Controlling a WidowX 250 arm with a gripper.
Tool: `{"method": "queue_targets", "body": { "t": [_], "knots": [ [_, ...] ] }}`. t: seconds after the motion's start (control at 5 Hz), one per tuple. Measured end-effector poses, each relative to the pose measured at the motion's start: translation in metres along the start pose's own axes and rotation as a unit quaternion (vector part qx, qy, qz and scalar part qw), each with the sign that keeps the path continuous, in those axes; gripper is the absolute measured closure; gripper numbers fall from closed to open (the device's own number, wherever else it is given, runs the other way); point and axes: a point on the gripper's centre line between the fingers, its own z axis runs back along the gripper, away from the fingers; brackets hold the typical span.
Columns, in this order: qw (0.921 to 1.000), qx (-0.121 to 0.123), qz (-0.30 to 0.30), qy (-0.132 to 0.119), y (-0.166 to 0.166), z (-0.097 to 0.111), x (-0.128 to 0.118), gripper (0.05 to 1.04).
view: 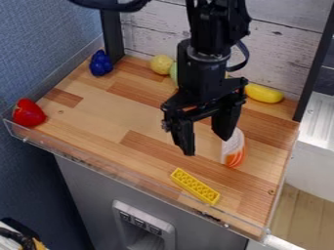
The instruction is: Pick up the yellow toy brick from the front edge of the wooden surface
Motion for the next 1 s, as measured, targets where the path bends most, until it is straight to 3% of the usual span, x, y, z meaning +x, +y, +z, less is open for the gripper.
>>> {"method": "queue_targets", "body": {
  "t": [0.2,0.4,0.6,0.8,1.0],
  "knots": [
    [0.9995,0.001,-0.030,0.004,0.005,-0.020,-0.002,0.083],
    [0.9941,0.002,-0.108,0.007,0.008,-0.041,-0.005,0.087],
    [0.9831,0.005,-0.183,0.008,0.011,-0.056,-0.005,0.087],
    [0.9748,0.000,-0.223,0.007,0.010,-0.059,-0.005,0.084],
    [0.9773,0.000,-0.212,0.011,0.009,-0.068,-0.006,0.086]
  ]
}}
